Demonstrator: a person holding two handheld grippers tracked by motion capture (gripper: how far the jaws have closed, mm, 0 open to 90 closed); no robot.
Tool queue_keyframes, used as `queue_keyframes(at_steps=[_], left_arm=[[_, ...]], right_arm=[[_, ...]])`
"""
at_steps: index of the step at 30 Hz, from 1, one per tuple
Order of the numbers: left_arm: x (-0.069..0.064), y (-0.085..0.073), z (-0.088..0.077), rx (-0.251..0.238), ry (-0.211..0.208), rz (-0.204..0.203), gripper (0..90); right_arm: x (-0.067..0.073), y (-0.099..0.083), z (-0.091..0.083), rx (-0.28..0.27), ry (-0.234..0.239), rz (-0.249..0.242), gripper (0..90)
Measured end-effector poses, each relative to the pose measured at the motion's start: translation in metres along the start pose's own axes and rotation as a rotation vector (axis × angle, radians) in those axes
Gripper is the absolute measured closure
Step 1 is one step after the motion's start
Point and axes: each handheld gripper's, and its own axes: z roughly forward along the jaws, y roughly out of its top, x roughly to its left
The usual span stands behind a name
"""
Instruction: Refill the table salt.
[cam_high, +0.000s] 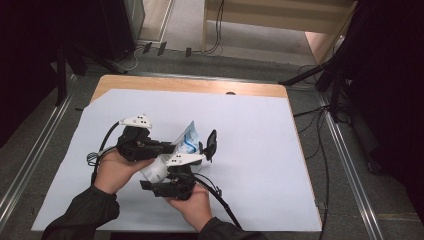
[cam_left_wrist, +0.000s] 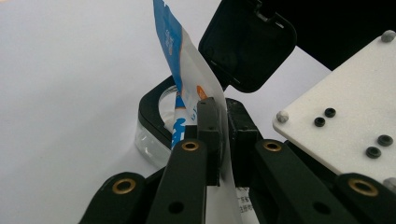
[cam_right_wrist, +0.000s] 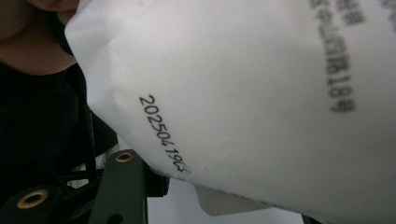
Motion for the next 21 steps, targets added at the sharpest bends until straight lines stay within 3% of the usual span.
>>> queue_keyframes(at_steps=[21], left_arm=[[-0.0003,0.0002,0.0006,-0.009,0.005,0.001,86.7]], right_arm=[[-0.0002,0.0011,-0.0001,0.002,0.004,0.025,51.9]])
